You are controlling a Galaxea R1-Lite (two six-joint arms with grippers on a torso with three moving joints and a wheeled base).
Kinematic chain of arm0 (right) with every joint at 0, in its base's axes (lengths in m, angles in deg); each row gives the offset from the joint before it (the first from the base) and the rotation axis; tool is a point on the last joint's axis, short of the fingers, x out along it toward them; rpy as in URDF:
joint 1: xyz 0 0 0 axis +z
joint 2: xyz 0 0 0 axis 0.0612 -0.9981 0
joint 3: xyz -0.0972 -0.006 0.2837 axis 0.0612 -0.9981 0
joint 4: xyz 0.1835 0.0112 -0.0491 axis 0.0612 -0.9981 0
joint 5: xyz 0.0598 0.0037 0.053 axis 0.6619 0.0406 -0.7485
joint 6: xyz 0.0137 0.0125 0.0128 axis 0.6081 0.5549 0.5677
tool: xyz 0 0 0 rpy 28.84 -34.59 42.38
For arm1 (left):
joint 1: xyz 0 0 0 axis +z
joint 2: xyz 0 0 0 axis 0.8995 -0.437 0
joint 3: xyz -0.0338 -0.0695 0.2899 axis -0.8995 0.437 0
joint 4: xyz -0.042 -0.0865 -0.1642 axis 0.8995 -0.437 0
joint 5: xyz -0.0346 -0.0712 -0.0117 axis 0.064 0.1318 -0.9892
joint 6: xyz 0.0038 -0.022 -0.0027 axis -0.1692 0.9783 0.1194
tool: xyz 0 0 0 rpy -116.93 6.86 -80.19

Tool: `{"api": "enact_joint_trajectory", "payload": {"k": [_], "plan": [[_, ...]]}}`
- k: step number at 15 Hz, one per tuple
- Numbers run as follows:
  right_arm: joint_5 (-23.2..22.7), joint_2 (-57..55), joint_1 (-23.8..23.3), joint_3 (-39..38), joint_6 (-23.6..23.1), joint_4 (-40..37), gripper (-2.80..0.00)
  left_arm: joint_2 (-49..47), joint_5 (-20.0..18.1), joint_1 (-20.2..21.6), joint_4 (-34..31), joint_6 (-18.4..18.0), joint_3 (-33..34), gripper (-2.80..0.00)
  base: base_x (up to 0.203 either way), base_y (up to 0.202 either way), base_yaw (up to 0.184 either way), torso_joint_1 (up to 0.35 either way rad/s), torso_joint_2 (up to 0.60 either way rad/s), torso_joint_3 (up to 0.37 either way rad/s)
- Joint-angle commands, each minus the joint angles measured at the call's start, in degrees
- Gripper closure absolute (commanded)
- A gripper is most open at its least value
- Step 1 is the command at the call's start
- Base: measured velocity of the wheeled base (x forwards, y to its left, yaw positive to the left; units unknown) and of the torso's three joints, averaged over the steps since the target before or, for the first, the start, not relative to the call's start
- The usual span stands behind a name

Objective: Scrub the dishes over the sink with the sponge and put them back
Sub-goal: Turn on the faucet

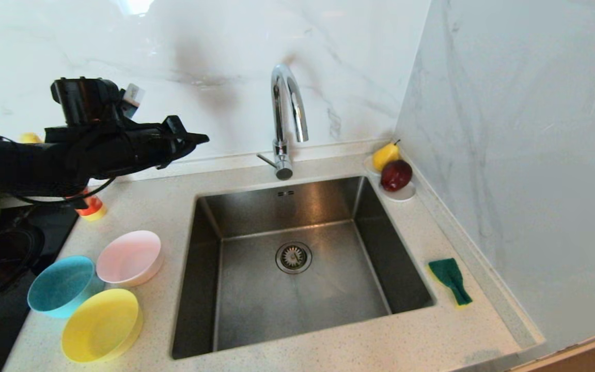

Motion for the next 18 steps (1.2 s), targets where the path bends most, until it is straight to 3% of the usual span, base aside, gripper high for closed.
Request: {"api": "enact_joint_trajectory", "payload": {"k": [1,10,14,18], "plan": [[0.0,0.1,0.0,0.0,0.0,0.0,0.0,-3.8,-0.1,-1.0,0.2,0.2,-2.1,0.0,0.0,0.0,0.0,0.0,0.0,0.0],[0.0,0.1,0.0,0.0,0.0,0.0,0.0,-12.9,5.4,-5.8,0.7,0.0,-10.1,0.0,0.0,0.0,0.0,0.0,0.0,0.0],[0.0,0.1,0.0,0.0,0.0,0.0,0.0,-16.5,9.2,-6.8,6.0,1.2,-12.1,0.0,0.0,0.0,0.0,0.0,0.0,0.0],[0.0,0.1,0.0,0.0,0.0,0.0,0.0,-16.8,9.3,-7.3,7.3,5.8,-12.9,0.0,0.0,0.0,0.0,0.0,0.0,0.0]]}}
